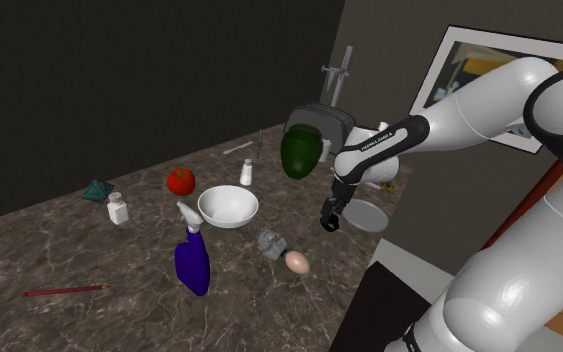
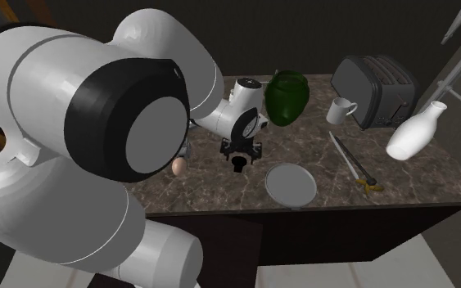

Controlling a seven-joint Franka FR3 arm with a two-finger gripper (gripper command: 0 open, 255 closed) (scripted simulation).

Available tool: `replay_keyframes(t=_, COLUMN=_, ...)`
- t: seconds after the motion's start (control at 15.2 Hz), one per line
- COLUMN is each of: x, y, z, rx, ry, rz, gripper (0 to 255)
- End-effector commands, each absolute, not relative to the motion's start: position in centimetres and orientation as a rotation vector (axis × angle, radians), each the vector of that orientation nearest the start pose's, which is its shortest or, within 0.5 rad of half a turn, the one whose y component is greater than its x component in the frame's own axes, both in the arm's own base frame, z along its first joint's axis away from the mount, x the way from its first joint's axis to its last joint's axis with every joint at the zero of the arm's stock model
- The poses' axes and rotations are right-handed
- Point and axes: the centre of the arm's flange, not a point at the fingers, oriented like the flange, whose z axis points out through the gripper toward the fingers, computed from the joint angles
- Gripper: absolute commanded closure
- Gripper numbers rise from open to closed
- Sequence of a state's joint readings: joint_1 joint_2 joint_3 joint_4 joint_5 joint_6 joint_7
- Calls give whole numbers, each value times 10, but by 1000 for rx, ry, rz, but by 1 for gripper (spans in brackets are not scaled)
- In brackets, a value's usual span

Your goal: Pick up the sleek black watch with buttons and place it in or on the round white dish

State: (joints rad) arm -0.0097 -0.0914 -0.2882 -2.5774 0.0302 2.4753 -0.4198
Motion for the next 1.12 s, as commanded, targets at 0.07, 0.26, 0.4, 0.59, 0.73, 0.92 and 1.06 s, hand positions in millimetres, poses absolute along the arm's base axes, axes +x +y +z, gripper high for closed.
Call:
replay_keyframes(t=0.07, x=421, y=-128, z=287, rx=-3091, ry=-154, rz=-4, gripper=0)
replay_keyframes(t=0.26, x=421, y=-128, z=287, rx=-3091, ry=-154, rz=-4, gripper=0)
replay_keyframes(t=0.4, x=421, y=-128, z=287, rx=-3091, ry=-154, rz=-4, gripper=0)
replay_keyframes(t=0.59, x=421, y=-128, z=287, rx=-3091, ry=-154, rz=-4, gripper=255)
replay_keyframes(t=0.73, x=421, y=-128, z=287, rx=-3091, ry=-154, rz=-4, gripper=255)
replay_keyframes(t=0.92, x=421, y=-128, z=287, rx=-3091, ry=-154, rz=-4, gripper=255)
replay_keyframes(t=1.06, x=421, y=-128, z=287, rx=-3091, ry=-154, rz=-4, gripper=255)
